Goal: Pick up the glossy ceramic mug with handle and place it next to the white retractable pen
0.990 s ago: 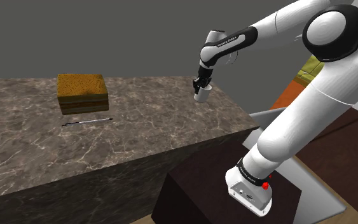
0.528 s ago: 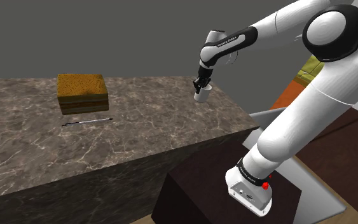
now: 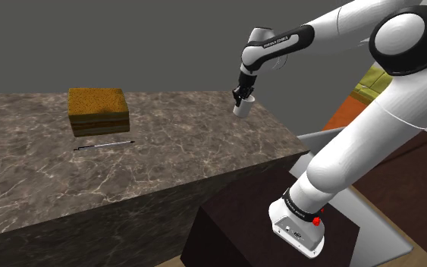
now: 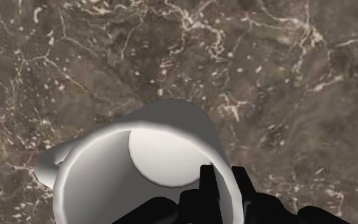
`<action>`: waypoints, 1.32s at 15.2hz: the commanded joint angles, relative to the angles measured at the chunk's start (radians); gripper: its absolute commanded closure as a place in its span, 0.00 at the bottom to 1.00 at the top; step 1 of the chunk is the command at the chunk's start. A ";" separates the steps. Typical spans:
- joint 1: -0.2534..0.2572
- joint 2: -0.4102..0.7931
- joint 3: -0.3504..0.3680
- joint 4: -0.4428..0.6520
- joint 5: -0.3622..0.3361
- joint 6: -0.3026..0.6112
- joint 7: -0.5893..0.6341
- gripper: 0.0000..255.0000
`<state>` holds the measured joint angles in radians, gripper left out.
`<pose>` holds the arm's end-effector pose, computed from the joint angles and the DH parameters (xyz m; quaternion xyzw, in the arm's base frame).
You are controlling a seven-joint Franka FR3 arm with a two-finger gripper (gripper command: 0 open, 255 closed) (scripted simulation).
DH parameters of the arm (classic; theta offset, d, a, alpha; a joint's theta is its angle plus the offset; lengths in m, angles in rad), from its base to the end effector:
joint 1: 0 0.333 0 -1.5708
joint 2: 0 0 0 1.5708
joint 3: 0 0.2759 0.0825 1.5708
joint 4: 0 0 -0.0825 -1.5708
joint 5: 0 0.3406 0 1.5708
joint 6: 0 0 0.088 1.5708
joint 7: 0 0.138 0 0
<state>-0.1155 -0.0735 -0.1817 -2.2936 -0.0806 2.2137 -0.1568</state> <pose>0.4485 -0.1420 0.3349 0.9986 -0.0456 -0.0093 0.0240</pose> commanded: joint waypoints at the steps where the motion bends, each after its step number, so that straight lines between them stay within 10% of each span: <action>1: 0.000 -0.015 0.001 0.013 -0.002 -0.029 0.001 1.00; 20: 0.003 -0.103 0.010 0.184 -0.006 -0.286 -0.002 1.00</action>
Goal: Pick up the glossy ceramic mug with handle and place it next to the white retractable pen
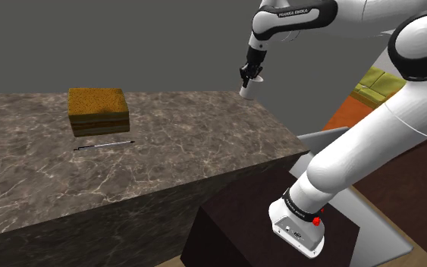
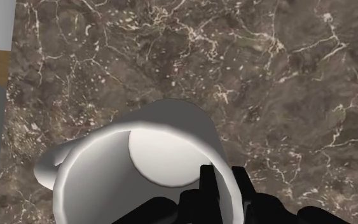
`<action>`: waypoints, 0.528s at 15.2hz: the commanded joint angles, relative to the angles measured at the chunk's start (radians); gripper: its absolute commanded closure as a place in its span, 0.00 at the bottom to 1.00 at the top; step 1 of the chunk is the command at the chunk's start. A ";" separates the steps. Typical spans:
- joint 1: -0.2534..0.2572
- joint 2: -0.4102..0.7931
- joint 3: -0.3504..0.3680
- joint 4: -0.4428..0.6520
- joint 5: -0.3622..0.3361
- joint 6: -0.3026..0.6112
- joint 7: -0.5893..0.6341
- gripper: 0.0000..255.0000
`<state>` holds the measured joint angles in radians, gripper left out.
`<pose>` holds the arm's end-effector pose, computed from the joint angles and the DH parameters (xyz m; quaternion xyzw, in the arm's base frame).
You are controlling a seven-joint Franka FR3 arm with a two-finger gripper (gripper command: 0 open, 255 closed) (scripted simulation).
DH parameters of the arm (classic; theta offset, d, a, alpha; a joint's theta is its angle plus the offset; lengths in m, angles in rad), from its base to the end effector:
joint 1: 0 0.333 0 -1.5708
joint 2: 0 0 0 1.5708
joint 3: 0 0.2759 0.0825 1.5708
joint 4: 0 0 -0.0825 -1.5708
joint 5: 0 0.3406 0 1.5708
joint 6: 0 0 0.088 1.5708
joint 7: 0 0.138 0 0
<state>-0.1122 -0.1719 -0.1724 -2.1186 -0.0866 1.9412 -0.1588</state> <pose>0.4472 -0.1413 0.4310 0.9986 -0.0457 -0.0093 0.0242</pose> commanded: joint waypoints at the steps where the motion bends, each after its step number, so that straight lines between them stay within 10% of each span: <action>1: 0.000 -0.007 0.001 0.020 0.000 -0.027 -0.001 1.00; 8: 0.021 -0.037 0.033 0.054 0.004 -0.093 0.046 1.00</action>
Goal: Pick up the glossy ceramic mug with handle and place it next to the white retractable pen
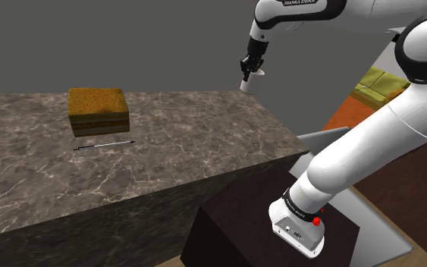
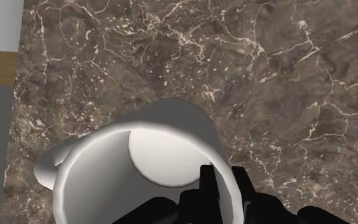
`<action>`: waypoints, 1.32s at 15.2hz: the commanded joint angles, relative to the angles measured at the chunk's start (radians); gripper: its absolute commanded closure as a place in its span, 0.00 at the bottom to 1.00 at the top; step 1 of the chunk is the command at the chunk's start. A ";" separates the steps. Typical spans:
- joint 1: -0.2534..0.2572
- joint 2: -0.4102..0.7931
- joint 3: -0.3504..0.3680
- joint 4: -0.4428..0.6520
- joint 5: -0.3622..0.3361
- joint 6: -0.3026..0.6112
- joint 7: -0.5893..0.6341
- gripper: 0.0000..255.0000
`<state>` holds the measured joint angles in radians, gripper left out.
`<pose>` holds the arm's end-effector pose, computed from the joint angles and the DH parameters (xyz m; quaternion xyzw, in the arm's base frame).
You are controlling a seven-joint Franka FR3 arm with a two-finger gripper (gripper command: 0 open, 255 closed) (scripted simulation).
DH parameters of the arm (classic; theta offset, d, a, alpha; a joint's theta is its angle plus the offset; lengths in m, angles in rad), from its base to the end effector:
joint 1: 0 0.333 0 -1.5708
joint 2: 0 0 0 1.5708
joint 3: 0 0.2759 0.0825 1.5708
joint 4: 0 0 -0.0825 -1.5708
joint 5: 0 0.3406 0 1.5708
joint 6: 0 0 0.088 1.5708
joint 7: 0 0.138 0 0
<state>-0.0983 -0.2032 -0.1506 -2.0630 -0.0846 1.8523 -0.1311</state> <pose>0.4454 -0.1252 0.4622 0.9986 -0.0453 -0.0094 0.0241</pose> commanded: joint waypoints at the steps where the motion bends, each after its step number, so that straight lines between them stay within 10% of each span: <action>1: 0.017 -0.014 0.026 -0.011 0.004 -0.006 0.043 1.00; 20: 0.210 0.013 0.317 0.025 0.076 -0.035 0.500 1.00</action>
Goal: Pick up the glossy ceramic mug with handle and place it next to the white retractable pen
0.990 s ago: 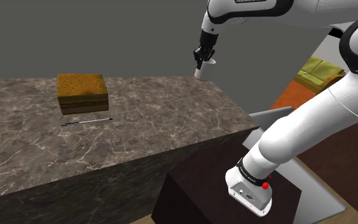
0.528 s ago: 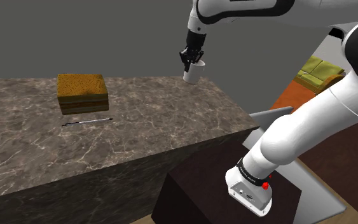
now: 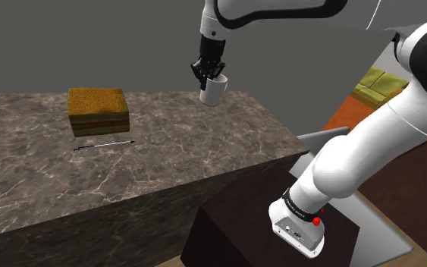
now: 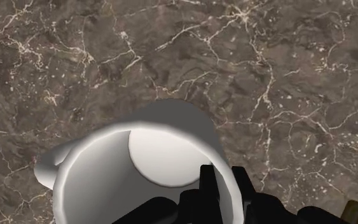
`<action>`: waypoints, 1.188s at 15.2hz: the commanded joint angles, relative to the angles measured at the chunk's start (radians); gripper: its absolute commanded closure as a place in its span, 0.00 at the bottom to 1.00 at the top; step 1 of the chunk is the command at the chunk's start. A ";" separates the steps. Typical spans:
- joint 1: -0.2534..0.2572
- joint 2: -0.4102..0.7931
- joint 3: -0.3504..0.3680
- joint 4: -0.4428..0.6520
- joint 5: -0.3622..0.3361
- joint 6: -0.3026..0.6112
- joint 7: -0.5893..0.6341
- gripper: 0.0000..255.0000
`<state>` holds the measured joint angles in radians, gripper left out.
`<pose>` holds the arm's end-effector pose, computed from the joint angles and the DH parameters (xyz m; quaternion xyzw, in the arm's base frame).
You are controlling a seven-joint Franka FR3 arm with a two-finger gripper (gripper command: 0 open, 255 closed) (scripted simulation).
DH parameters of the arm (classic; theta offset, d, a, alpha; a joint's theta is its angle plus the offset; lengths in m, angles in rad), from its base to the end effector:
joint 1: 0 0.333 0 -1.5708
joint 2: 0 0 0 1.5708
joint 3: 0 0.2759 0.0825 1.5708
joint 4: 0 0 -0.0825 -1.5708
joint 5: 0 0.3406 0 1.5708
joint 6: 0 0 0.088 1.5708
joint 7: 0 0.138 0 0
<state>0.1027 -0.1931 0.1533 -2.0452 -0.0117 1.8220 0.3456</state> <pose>0.4469 0.1182 0.4627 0.9987 -0.0449 -0.0095 0.0242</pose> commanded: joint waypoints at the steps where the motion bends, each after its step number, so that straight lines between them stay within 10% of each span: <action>1: 0.019 0.014 0.028 0.020 0.005 -0.007 0.048 1.00; 18: 0.218 0.370 0.237 0.435 -0.079 -0.095 0.469 1.00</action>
<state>0.3065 0.1543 0.3814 -1.6367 -0.0822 1.7332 0.7900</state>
